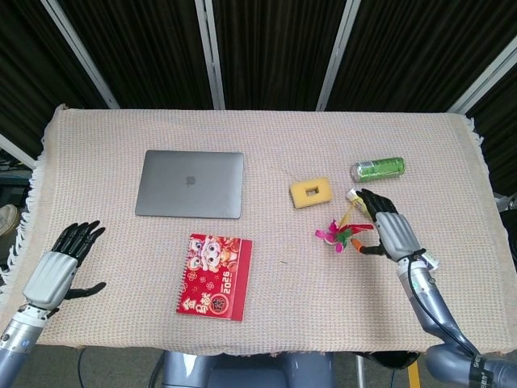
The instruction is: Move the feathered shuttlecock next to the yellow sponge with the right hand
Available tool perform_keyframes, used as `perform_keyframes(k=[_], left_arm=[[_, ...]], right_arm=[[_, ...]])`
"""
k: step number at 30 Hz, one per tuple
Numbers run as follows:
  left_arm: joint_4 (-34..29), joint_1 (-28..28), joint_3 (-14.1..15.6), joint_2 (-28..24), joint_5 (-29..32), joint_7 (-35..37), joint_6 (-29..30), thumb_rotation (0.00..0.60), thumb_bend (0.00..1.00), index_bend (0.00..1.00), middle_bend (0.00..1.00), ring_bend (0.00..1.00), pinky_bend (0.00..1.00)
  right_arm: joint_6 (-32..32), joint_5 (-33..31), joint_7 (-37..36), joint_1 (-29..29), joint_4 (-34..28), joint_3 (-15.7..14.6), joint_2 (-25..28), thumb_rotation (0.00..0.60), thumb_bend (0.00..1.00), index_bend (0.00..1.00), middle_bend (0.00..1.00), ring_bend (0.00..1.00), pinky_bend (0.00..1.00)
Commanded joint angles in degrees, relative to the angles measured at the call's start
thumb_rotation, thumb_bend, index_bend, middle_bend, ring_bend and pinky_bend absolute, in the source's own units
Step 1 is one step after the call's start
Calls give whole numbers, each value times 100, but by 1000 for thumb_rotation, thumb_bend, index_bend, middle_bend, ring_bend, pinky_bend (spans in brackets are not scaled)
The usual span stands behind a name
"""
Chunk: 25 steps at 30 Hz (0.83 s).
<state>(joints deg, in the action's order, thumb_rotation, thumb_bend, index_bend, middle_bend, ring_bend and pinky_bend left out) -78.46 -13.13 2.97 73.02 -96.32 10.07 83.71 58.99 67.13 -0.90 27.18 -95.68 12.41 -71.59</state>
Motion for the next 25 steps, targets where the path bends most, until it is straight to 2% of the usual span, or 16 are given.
perform_keyframes(k=[1,5,9,12,15,18,22,25], left_arm=[[-21,4,14,-20,-29,20,26,600,7,0,0,0,0],[-29,30,17,-52,-61,70,109,600,7,0,0,0,0],[-30,63,-19,-83,-47,121,211,600,7,0,0,0,0],[-24,81,-39,-91,-44,139,270,600,6,0,0,0,0],[16,109,-68,-39,-93,212,414,600,6,0,0,0,0],[114,131,-55,87,-212,310,562,600,6,0,0,0,0],[171,155,6,157,-330,190,619,600,7,0,0,0,0],[195,177,20,182,-344,89,634,600,7,0,0,0,0]], right_arm=[[235,114,233,-145,-416,-64,306,600,251,0,0,0,0],[570,257,575,-370,-884,-195,737,600,219,0,0,0,0],[1240,592,827,-817,-1266,-383,1259,600,199,0,0,0,0],[1786,1100,464,-1212,-1266,-572,1446,600,198,0,0,0,0],[2561,1638,534,-1711,-643,-855,1379,600,198,0,0,0,0],[3086,1747,690,-2071,176,-993,919,600,188,0,0,0,0],[3399,1713,738,-2319,1035,-1042,380,600,111,0,0,0,0],[3538,1785,689,-2377,1374,-1014,167,600,83,0,0,0,0]])
